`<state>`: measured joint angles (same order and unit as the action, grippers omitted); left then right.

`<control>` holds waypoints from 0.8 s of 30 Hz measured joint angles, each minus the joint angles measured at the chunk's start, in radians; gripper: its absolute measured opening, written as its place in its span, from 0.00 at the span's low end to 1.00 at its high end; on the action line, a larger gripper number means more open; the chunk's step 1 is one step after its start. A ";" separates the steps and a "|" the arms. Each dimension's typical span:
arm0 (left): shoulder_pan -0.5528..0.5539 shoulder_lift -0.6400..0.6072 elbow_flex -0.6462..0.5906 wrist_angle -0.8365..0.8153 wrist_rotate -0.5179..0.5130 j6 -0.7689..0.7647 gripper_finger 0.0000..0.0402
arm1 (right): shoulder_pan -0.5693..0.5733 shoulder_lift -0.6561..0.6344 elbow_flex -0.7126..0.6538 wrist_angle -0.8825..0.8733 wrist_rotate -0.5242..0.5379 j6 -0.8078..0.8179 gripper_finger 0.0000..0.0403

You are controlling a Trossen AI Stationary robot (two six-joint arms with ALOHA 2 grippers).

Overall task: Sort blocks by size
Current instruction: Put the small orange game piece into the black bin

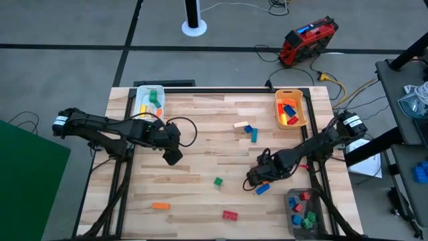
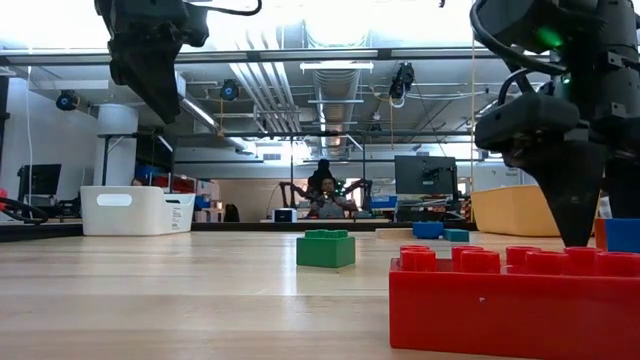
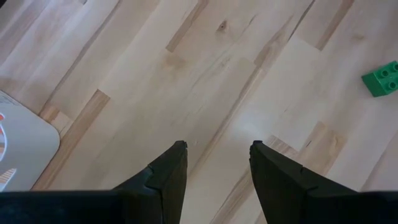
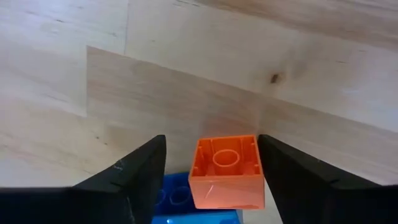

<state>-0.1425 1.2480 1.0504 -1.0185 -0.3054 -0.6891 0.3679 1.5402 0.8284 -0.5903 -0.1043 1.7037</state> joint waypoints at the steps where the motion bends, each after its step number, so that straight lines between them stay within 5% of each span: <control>1: 0.000 0.000 0.000 0.000 -0.001 0.000 0.38 | 0.000 0.000 0.000 -0.001 0.000 -0.002 0.58; 17: 0.000 0.000 0.000 0.000 -0.002 -0.003 0.38 | 0.007 0.000 0.000 -0.032 0.026 -0.125 0.32; 24: 0.000 0.000 0.000 0.000 -0.002 -0.004 0.38 | 0.005 -0.010 0.000 -0.050 0.030 -0.136 0.32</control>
<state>-0.1426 1.2480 1.0504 -1.0187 -0.3077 -0.6930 0.3727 1.5306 0.8284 -0.6406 -0.0744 1.5675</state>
